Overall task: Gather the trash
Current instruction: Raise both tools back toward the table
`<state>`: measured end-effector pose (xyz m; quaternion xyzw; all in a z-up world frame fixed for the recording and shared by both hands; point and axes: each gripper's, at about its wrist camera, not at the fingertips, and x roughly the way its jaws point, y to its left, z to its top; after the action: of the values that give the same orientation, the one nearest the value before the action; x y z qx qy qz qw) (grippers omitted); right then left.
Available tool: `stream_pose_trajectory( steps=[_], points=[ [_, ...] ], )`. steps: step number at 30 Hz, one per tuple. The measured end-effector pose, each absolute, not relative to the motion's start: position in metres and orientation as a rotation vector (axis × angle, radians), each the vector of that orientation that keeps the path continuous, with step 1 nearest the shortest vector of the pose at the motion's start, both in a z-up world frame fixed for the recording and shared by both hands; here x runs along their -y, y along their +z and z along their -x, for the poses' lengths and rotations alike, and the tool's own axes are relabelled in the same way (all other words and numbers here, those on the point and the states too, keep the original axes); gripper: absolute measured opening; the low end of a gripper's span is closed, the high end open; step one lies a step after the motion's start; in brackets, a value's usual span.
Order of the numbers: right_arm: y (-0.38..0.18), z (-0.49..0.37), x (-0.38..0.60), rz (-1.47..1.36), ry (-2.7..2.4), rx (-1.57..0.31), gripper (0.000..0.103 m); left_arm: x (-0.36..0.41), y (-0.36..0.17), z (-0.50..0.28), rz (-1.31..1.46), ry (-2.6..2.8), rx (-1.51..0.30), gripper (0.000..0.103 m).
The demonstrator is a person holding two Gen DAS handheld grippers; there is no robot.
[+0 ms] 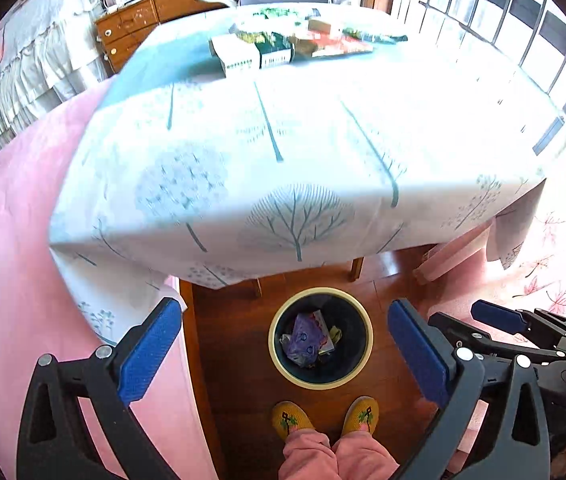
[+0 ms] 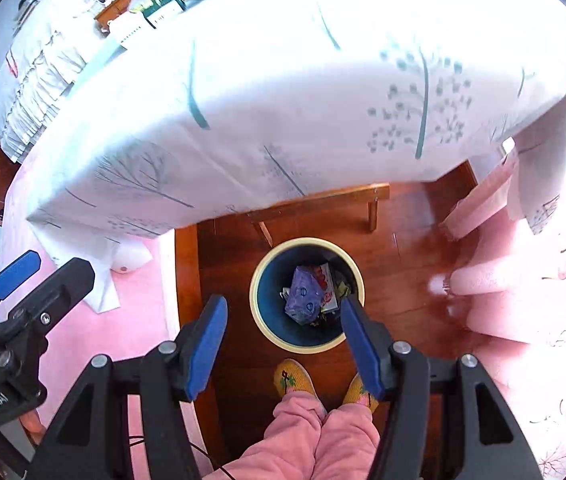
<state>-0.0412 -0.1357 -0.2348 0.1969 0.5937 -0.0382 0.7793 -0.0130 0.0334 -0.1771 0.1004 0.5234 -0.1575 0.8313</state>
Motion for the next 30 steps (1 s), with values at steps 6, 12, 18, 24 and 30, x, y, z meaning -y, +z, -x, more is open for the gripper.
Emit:
stream_pose_trajectory(
  steps=[6,12,18,24,30],
  points=[
    [-0.164,0.031,0.119,-0.401,-0.047,-1.176,0.06,-0.047,-0.112,0.003,-0.23,-0.338,-1.06,0.102],
    [-0.114,0.014,0.107,-0.343,-0.049,-1.101,0.06,-0.069,-0.071,-0.009,-0.221,-0.318,-0.997,0.102],
    [-0.074,-0.004,0.1,-0.299,-0.057,-1.004,0.06,-0.079,-0.035,-0.023,-0.204,-0.311,-0.922,0.102],
    [-0.05,-0.02,0.102,-0.264,-0.073,-0.944,0.06,-0.075,-0.021,-0.039,-0.205,-0.314,-0.883,0.102],
    [-0.041,-0.045,0.105,-0.192,-0.052,-0.929,0.06,-0.074,-0.023,-0.06,-0.198,-0.276,-0.88,0.102]
  ],
)
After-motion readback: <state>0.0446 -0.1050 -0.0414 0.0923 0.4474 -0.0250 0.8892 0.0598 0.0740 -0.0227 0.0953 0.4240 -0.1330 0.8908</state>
